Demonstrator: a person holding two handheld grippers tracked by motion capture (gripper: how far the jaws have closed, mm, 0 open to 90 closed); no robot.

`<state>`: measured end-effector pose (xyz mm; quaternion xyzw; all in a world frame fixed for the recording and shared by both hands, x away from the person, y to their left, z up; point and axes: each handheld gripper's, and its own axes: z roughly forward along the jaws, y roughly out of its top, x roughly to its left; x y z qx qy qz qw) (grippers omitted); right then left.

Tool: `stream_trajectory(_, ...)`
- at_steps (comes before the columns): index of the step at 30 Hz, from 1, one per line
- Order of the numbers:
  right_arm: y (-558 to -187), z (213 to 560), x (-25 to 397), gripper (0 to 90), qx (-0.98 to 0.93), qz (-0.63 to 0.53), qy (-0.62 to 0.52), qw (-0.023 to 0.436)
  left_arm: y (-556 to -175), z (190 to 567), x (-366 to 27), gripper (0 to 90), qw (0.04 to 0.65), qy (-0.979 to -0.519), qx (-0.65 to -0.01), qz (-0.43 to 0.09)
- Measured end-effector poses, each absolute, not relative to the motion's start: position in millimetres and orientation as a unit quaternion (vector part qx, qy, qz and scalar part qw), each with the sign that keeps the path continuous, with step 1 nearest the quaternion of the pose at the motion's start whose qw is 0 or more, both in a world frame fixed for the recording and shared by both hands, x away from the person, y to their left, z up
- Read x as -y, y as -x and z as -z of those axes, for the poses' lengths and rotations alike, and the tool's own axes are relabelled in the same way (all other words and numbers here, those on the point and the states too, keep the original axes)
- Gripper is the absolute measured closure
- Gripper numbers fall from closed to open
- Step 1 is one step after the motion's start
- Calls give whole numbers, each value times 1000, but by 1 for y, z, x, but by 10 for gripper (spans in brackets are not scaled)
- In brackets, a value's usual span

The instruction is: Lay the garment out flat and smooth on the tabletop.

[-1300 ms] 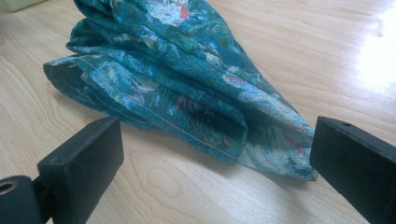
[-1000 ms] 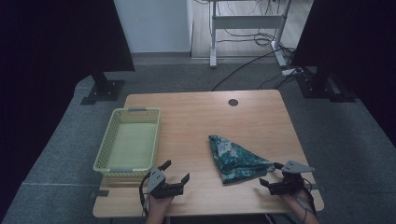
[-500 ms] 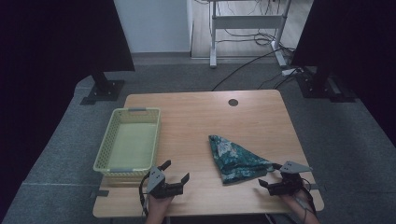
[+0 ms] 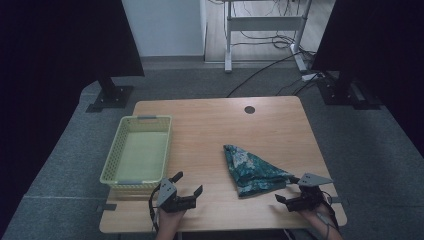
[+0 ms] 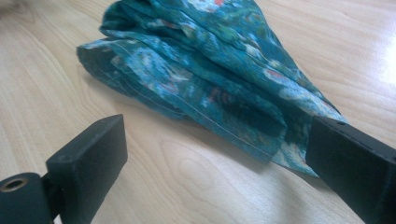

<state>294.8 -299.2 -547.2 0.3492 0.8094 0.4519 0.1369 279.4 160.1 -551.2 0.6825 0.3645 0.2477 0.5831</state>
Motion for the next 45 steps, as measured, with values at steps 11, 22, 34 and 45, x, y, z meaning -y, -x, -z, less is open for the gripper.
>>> stream_trajectory(11, -292, 512, 293, 92, -801, -490, -316, 139, -279, 551, -161, 62, 584, -682, -364, -249)
stream_trajectory(22, -309, 471, 263, 125, -810, -497, -274, 148, -279, 551, -161, 62, 584, -681, -366, -248)
stream_trajectory(34, -344, 478, 208, 168, -853, -457, -236, 89, -280, 551, -161, 63, 585, -679, -368, -245)
stream_trajectory(45, -369, 503, 182, 271, -880, -412, -232, 54, -280, 551, -162, 63, 586, -680, -368, -243)
